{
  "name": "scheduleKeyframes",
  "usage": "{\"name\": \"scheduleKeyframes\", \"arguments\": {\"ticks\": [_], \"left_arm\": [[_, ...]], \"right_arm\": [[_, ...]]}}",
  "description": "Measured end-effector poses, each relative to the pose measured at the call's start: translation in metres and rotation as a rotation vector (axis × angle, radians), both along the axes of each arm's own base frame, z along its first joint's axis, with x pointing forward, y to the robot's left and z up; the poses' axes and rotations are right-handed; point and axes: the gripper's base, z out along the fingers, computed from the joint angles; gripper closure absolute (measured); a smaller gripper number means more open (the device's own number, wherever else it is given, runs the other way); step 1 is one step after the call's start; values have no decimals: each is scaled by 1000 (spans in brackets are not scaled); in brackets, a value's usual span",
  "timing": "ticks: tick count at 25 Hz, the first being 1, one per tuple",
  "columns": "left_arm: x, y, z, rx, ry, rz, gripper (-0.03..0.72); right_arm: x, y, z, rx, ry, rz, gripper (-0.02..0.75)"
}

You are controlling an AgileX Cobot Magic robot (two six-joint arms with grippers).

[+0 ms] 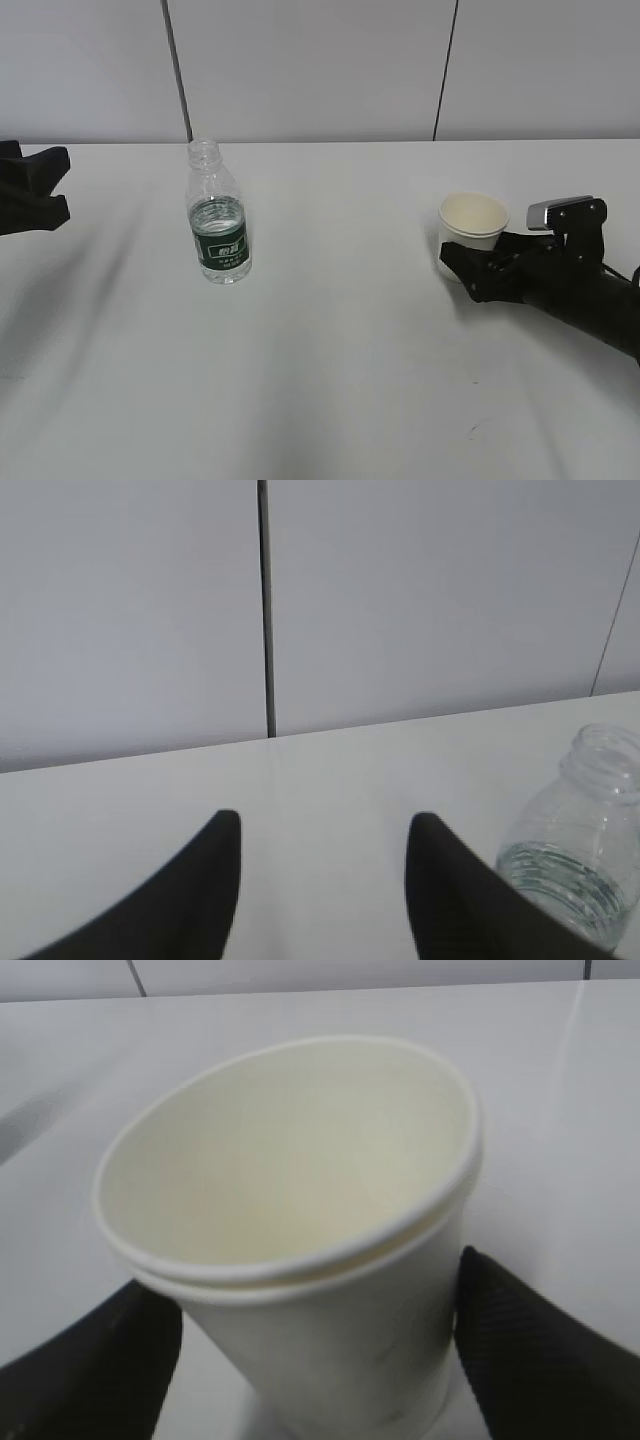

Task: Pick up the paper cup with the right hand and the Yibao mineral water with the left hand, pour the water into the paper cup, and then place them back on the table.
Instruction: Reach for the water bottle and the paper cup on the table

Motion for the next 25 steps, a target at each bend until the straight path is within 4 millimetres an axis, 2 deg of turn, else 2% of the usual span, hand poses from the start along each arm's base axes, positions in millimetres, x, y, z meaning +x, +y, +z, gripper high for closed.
{"name": "scheduleKeyframes", "arguments": {"ticks": [9, 13, 25], "left_arm": [[0, 0, 0, 0, 0, 0, 346], [0, 0, 0, 0, -1, -1, 346], [0, 0, 0, 0, -1, -1, 346]], "right_arm": [[15, 4, -5, 3, -21, 23, 77], [15, 3, -11, 7, -7, 18, 77], [19, 3, -9, 7, -22, 18, 77]]}}
